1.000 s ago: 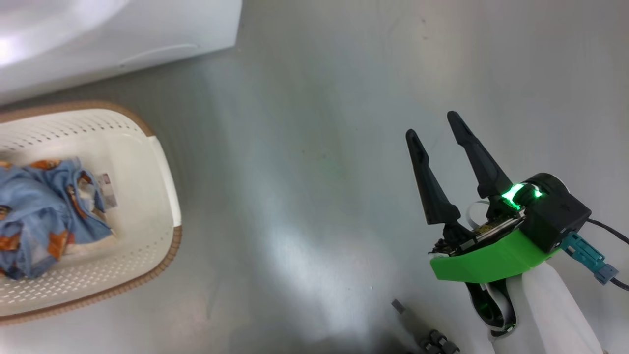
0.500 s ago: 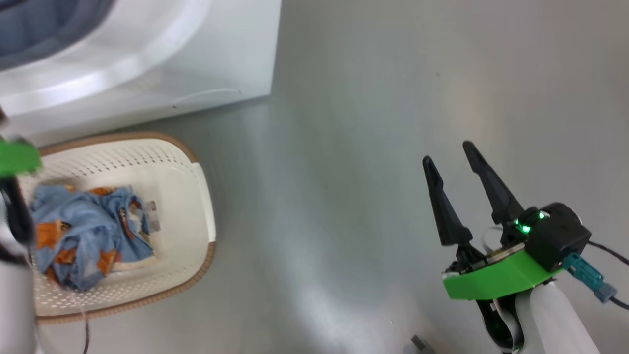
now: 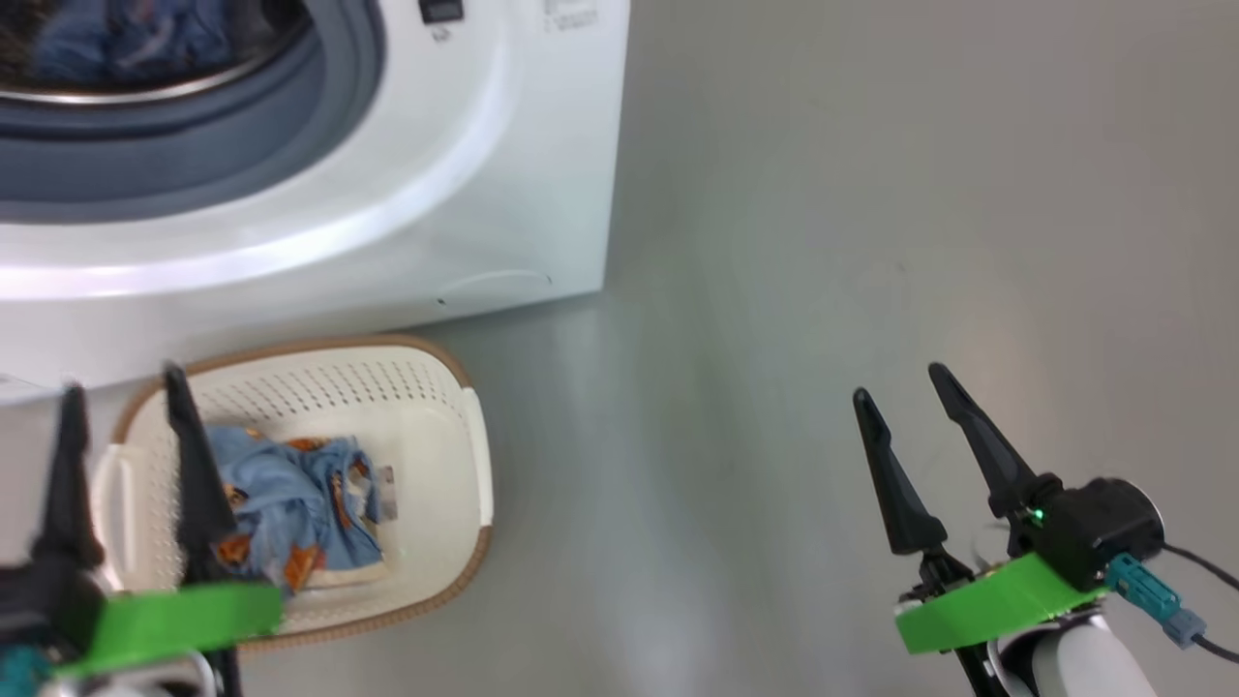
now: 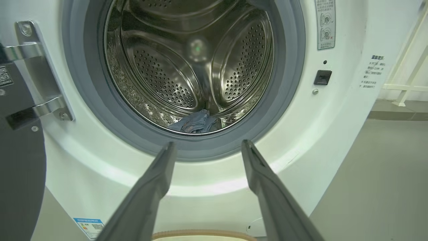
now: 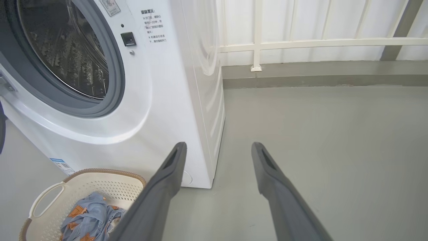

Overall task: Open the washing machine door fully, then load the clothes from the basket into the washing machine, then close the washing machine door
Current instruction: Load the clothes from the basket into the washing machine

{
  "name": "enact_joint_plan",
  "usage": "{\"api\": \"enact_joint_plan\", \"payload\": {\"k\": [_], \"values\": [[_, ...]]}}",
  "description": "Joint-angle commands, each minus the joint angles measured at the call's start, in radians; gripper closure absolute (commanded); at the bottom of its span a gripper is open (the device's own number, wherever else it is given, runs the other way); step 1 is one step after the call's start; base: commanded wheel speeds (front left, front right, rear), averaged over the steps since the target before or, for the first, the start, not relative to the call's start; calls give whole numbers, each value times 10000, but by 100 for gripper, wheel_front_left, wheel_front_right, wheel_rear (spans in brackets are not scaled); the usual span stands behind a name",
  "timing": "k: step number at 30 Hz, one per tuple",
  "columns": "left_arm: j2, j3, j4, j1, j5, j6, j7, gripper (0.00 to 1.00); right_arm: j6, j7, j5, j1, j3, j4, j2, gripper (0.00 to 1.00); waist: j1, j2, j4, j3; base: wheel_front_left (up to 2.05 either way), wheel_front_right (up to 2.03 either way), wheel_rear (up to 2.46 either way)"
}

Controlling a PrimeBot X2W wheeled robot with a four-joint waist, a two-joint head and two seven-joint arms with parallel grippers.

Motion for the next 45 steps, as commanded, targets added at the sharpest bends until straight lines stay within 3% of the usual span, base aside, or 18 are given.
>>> {"api": "enact_joint_plan", "payload": {"k": [1,17,45], "values": [[168,249,-366,229,147,118,-8,0,63,42,-133,239,139,-252,-32,0,-1,0,417,-735,0,0,0],[-143,-1198,-474,2068,366,-72,518,0,63,882,-619,1517,-258,-842,75,0,-1,0,1109,-2748,0,0,0],[-22,-1551,-168,2469,158,-183,604,0,63,1470,-842,2429,-472,-1486,259,0,-1,0,1373,-3964,0,0,0]]}}
